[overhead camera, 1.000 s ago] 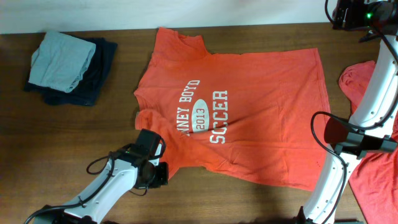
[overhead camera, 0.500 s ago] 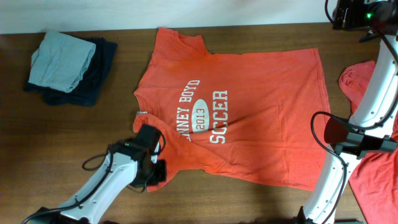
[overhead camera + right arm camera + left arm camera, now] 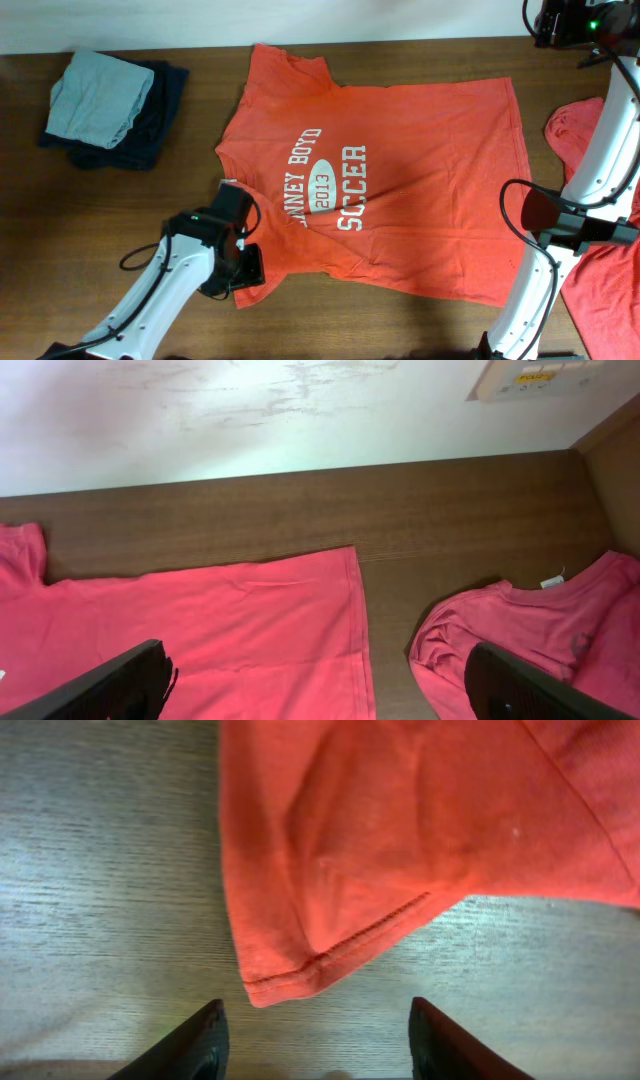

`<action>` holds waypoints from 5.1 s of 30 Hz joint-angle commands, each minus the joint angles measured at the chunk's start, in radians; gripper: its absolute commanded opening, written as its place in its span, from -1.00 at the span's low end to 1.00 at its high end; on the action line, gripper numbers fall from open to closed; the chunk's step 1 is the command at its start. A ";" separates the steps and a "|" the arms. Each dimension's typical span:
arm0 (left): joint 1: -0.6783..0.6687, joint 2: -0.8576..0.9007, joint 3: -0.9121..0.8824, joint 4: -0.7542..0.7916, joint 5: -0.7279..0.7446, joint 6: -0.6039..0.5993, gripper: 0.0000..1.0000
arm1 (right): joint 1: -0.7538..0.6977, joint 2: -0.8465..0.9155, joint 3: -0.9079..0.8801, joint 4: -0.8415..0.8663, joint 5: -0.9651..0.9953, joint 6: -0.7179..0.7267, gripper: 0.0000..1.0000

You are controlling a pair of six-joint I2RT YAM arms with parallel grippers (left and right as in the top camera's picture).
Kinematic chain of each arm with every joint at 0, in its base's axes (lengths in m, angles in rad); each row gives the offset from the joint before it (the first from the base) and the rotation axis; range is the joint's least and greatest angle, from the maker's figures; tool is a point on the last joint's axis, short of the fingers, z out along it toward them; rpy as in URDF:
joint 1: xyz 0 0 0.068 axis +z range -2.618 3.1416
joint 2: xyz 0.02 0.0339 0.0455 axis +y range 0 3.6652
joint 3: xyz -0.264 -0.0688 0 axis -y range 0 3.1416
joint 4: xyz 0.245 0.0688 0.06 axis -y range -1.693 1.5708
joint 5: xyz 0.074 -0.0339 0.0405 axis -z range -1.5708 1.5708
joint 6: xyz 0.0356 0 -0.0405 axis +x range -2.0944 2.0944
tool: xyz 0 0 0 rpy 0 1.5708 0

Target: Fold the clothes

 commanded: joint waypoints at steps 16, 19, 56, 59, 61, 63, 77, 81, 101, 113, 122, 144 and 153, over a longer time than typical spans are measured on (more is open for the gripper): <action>0.061 -0.014 -0.095 0.006 0.089 -0.040 0.12 | 0.005 0.003 0.000 0.000 -0.013 0.000 0.97; 0.061 -0.014 -0.135 0.039 0.092 -0.058 0.12 | 0.005 0.003 0.000 0.000 -0.013 0.000 0.97; 0.061 -0.014 -0.205 0.198 0.019 -0.077 -0.06 | 0.005 0.003 0.000 0.000 -0.013 0.000 0.97; 0.061 -0.014 -0.212 0.203 0.019 -0.077 -0.06 | 0.005 0.003 0.000 0.000 -0.013 0.000 0.97; 0.061 -0.014 -0.222 0.211 0.019 -0.077 -0.06 | 0.005 0.003 0.000 0.000 -0.013 0.000 0.97; 0.061 -0.014 -0.238 0.229 0.022 -0.081 -0.07 | 0.005 0.003 0.000 0.000 -0.013 0.000 0.97; 0.061 -0.015 -0.242 0.210 0.084 -0.084 -0.99 | 0.005 0.003 0.000 0.000 -0.013 0.000 0.97; 0.061 -0.016 -0.192 0.089 0.083 -0.055 -0.99 | 0.005 0.003 0.000 0.000 -0.013 0.000 0.97; 0.061 -0.016 0.041 -0.233 -0.034 0.025 -0.99 | 0.005 0.003 0.000 0.000 -0.013 0.000 0.97; 0.061 -0.016 0.078 -0.361 0.059 0.018 -0.99 | 0.005 0.003 0.000 0.000 -0.013 0.000 0.97; 0.061 -0.018 0.174 -0.471 0.018 0.018 -0.99 | 0.005 0.003 0.000 0.000 -0.013 0.000 0.97; 0.061 -0.072 0.206 -0.525 0.065 -0.024 -0.99 | 0.005 0.003 0.000 0.000 -0.013 0.000 0.97; 0.048 -0.072 0.205 -0.525 0.188 -0.028 -0.99 | 0.005 0.003 0.000 0.000 -0.013 0.000 0.97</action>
